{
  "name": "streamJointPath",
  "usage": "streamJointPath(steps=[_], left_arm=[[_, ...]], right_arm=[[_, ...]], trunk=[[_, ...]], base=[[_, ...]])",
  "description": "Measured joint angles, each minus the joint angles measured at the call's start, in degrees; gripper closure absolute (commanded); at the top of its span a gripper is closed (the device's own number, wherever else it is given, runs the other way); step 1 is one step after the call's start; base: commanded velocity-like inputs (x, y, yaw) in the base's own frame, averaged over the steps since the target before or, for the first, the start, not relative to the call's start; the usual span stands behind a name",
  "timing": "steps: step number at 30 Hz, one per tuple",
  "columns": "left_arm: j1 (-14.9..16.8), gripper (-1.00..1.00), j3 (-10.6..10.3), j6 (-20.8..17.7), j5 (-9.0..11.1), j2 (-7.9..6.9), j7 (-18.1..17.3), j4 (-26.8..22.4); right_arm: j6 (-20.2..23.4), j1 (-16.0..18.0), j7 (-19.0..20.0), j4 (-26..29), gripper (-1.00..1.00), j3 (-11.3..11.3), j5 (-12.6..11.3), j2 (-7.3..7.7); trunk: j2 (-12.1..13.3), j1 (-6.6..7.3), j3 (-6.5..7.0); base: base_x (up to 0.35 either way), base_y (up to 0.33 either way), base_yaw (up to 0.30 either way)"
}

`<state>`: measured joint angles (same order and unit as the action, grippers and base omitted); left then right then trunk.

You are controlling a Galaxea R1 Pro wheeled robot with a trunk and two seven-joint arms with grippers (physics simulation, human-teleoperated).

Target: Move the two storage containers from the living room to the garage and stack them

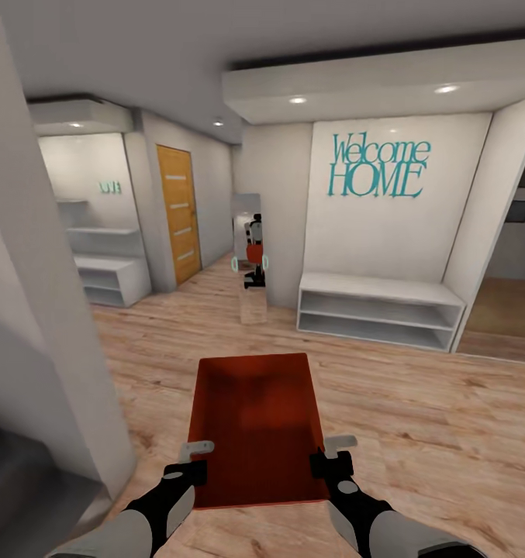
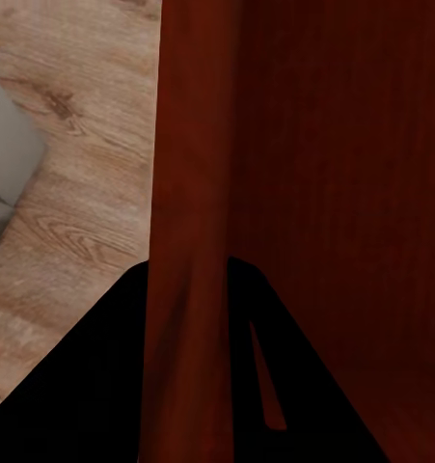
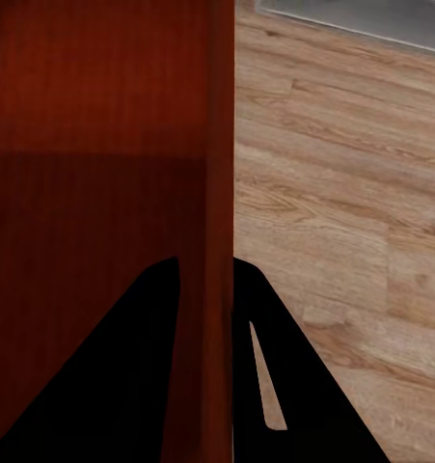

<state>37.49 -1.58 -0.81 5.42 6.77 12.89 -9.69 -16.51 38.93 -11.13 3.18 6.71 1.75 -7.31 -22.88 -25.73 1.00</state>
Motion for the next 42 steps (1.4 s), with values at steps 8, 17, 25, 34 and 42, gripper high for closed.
streamJointPath(steps=[8,17,25,34,42], left_arm=[[0.0,1.0,0.04,0.0,-0.05,0.01,0.0,-0.01],[0.0,1.0,0.01,0.0,-0.03,0.0,0.0,-0.01],[0.0,1.0,0.0,0.0,0.01,0.0,0.0,0.04],[0.0,1.0,0.0,0.0,-0.01,0.01,0.0,0.05],[0.0,1.0,0.03,0.0,-0.02,0.01,0.0,0.07]], right_arm=[[-0.02,0.0,0.0,0.0,1.0,0.0,0.0,0.0],[-0.02,0.0,0.0,0.0,1.0,0.0,-0.01,0.0],[0.02,0.0,0.0,-0.01,1.0,0.02,-0.01,0.0],[0.0,0.0,0.0,-0.03,1.0,0.08,-0.08,0.01],[0.03,0.0,0.0,-0.02,1.0,0.07,-0.06,0.01]], trunk=[[0.0,0.0,0.0],[0.0,0.0,0.0],[0.0,0.0,0.0],[0.0,0.0,0.0],[0.0,0.0,0.0]], base=[[0.322,0.0,0.0],[0.322,0.0,0.0],[0.322,0.0,0.0],[0.322,0.0,0.0],[0.322,0.0,0.0]])
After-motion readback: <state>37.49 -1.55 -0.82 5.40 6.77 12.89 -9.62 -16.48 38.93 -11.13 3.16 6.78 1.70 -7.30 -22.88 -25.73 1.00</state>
